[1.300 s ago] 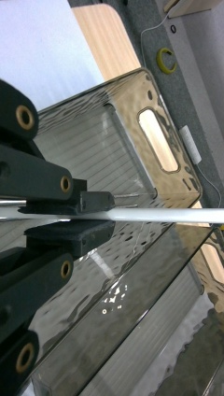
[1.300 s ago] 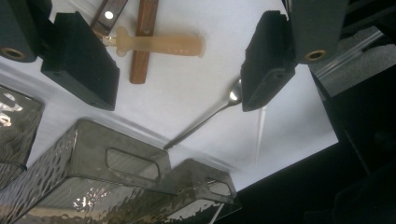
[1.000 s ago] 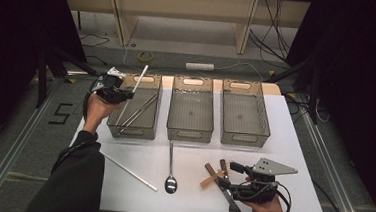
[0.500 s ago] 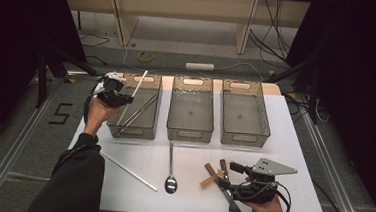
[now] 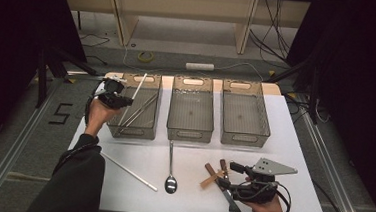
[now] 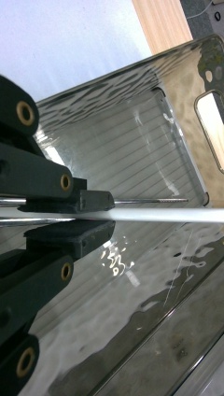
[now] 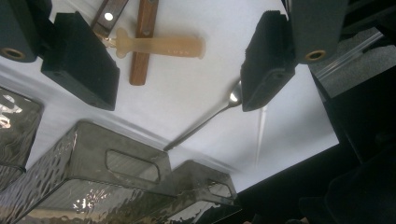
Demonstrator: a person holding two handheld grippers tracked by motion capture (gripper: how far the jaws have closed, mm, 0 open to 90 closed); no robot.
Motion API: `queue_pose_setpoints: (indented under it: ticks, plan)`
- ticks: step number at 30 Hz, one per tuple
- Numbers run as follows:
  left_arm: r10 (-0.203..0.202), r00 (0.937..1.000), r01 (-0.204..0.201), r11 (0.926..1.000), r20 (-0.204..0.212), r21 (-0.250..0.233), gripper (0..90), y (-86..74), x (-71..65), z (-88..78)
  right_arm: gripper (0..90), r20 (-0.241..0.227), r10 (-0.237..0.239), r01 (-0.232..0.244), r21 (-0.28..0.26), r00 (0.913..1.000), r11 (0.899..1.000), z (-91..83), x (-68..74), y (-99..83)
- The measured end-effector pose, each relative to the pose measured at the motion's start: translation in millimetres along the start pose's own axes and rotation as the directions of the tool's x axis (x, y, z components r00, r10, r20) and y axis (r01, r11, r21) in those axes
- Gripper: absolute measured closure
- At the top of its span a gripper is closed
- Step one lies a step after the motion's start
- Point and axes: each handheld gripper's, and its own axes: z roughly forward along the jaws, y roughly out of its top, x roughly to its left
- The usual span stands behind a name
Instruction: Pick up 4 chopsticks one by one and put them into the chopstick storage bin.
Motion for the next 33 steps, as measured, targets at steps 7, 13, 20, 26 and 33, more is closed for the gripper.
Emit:
queue_pose_setpoints:
  ticks: [7,13,20,26,33]
  plan:
    - [0.0,0.9996,0.0,0.9999,0.029,-0.011,70.5,-1.2,-4.0,-14.8,29.2,0.0,-0.001,0.001,-0.001,1.0,1.0,-0.1,0.4,0.1]
    - [0.088,0.9891,-0.086,0.9961,0.118,-0.021,51.2,-6.9,-25.6,-36.8,29.2,0.002,-0.002,0.002,-0.002,1.0,1.0,-0.1,0.3,0.1]
    - [0.188,0.966,-0.188,0.9821,0.178,-0.014,42.2,-13.5,-50.3,-57.0,29.2,0.0,-0.013,0.013,-0.004,0.9999,1.0,-0.4,1.7,0.8]
    - [0.282,0.9387,-0.288,0.9576,0.199,0.003,36.1,-22.9,-67.2,-68.7,29.2,-0.001,-0.016,0.016,-0.003,0.9999,1.0,-0.4,2.1,1.0]
    - [0.358,0.9059,-0.367,0.9301,0.226,-0.002,31.6,-29.0,-87.3,-77.8,29.1,0.002,-0.018,0.018,-0.003,0.9998,1.0,-0.5,2.5,1.3]
